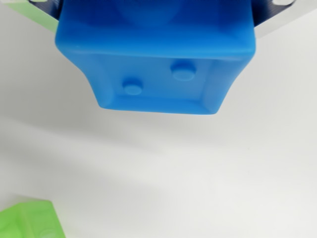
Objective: Stack cube
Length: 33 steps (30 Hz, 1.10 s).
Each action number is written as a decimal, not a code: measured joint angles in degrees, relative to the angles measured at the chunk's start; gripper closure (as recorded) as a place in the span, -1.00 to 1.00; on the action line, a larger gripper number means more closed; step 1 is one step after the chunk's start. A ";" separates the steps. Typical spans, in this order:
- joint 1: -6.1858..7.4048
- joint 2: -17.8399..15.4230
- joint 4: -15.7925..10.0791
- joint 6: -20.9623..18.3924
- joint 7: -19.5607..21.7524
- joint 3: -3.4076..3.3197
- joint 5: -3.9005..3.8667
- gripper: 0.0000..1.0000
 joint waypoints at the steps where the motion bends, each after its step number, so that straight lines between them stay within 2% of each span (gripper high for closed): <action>1: -0.03 0.13 0.21 -0.08 -0.23 0.00 0.00 1.00; 33: -2.27 7.61 13.13 -5.52 -14.58 0.43 0.13 1.00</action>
